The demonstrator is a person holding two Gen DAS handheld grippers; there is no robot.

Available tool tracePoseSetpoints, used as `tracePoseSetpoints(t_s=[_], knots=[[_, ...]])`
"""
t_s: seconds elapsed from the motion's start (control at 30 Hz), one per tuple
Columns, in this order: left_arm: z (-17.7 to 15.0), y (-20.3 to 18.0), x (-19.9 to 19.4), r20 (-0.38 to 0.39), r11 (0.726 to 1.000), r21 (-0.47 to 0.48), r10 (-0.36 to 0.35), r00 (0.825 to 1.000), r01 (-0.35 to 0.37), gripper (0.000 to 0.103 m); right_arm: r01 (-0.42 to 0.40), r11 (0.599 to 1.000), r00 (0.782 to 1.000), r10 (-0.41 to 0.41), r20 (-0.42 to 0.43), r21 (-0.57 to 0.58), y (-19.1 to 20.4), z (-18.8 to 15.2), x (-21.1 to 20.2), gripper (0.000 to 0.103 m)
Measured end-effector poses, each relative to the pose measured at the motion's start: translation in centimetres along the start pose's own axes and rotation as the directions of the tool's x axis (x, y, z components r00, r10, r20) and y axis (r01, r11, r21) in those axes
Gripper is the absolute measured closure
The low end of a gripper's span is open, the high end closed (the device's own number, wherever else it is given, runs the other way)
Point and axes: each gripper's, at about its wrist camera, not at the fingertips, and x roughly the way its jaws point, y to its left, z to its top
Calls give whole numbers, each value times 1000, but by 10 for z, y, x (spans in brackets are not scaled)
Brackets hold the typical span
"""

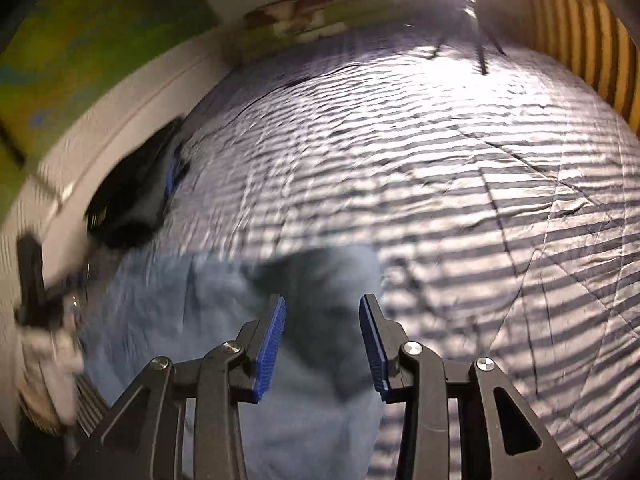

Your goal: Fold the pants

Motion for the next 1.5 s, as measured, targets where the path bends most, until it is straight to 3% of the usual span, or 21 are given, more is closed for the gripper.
tracePoseSetpoints(t_s=[0.07,0.17,0.2,0.23,0.27,0.3,0.37,0.47,0.6,0.7,0.8,0.9,0.93,1.0,1.03,1.17,1.3,1.33,1.37,1.4,1.5], knots=[[-4,-22,17,-35,998,50,-45,998,46,50,-119,990,992,122,-32,78,-12,12,13,67],[-7,-27,46,-53,996,81,41,998,-37,50,-202,976,975,209,-80,84,-8,17,37,67],[-9,-24,53,-56,993,78,90,994,-85,50,-184,980,978,191,-90,77,-8,18,46,69],[-9,-14,63,-51,977,83,203,978,-198,50,-138,987,984,145,-102,77,-11,19,57,70],[-10,-3,68,-49,963,74,263,964,-259,50,-54,994,991,64,-116,90,-21,19,71,79],[-10,11,67,-45,955,27,295,954,-294,51,-26,994,991,39,-129,104,-28,18,79,100],[-7,29,53,-18,945,-74,318,948,-318,53,-34,992,992,48,-115,119,-37,15,78,103],[0,39,28,79,902,-121,426,901,-415,54,-21,993,996,31,-78,119,-38,10,57,96],[13,49,21,101,959,-161,250,963,-232,53,-70,995,996,74,-57,67,-18,-6,27,91],[13,39,42,49,987,-108,125,991,-119,49,-74,996,995,70,-77,-43,11,-30,17,92],[6,42,73,-36,972,-68,221,974,-224,54,-66,983,993,47,-112,-169,38,-61,9,84],[8,49,62,-36,960,-83,263,964,-266,75,102,942,980,-151,-130,-319,48,-92,13,79],[9,47,52,-28,954,-68,290,957,-291,76,151,922,970,-207,-126,-356,47,-98,13,79],[9,40,22,31,913,-9,407,913,-407,56,233,883,953,-290,-83,-408,40,-109,-1,79],[5,36,6,69,906,16,422,904,-424,53,241,888,953,-292,-75,-392,35,-111,-11,79],[-40,22,-37,71,954,84,282,957,-288,47,92,968,991,-111,-72,-232,20,-119,-48,79],[-95,37,-37,-1,953,55,297,955,-296,47,29,984,986,-57,-155,-177,25,-141,-40,79],[-112,47,-42,-29,944,45,327,945,-326,47,52,982,981,-85,-175,-182,23,-146,-35,79],[-122,60,-39,-49,912,54,410,911,-407,44,77,979,971,-116,-207,-188,21,-153,-33,79],[-128,65,-41,-47,899,65,437,898,-434,42,95,977,960,-141,-242,-191,16,-159,-33,79],[-135,64,-72,-21,883,20,470,882,-470,45,153,970,951,-196,-241,-187,4,-169,-54,79]])
